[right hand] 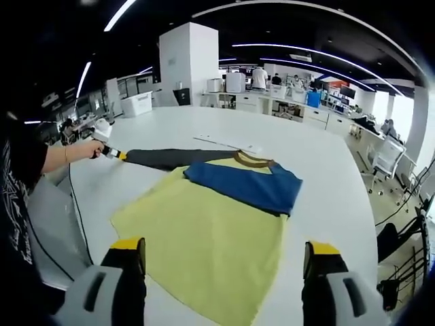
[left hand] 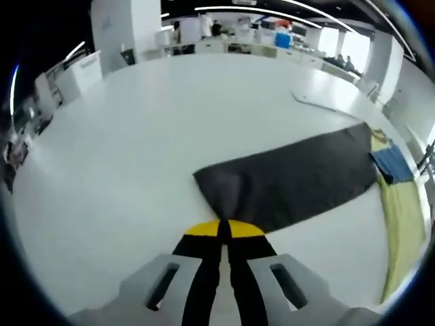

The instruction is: Fold the garment on the visible template until the final outline fits inside the template.

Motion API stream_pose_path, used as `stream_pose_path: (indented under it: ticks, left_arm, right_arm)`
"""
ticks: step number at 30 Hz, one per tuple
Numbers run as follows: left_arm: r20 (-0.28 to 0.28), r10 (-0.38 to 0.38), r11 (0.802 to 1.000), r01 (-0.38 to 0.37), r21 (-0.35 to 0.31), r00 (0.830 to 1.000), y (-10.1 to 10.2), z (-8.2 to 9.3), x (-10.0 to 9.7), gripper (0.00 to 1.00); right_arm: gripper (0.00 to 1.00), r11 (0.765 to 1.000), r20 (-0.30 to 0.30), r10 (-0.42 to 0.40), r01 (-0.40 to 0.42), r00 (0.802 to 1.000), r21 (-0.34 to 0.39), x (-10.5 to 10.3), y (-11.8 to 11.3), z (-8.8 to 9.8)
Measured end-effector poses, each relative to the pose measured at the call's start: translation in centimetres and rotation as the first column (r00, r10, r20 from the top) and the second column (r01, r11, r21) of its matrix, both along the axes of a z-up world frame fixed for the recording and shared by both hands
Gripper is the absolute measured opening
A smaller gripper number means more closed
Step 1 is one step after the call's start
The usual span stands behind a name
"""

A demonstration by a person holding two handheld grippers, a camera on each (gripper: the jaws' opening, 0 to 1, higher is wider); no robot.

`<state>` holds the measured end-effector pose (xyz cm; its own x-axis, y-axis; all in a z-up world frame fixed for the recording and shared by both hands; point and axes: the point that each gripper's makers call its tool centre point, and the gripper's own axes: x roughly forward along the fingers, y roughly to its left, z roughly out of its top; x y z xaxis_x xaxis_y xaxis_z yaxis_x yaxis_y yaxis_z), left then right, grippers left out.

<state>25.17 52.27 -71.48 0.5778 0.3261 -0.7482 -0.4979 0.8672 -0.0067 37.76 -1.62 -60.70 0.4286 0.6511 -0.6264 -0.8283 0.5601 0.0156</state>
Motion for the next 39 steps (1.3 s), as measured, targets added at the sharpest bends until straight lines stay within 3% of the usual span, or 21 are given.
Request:
stream_pose_path:
  ticks: [17,39]
  left_arm:
    - [0.041,-0.102,0.994,0.101,0.043,0.994,-1.3,3.8,2.5,0.0]
    - [0.131,-0.262,0.964,0.254,0.073,0.956,-6.0,8.4,8.6,0.0]
  right_arm:
    - [0.97,1.0,0.0,0.005,-0.005,1.0,0.002,-0.4,0.0,0.0]
    - [0.99,0.999,-0.007,0.028,-0.028,1.0,0.027,-1.3,0.1,0.2]
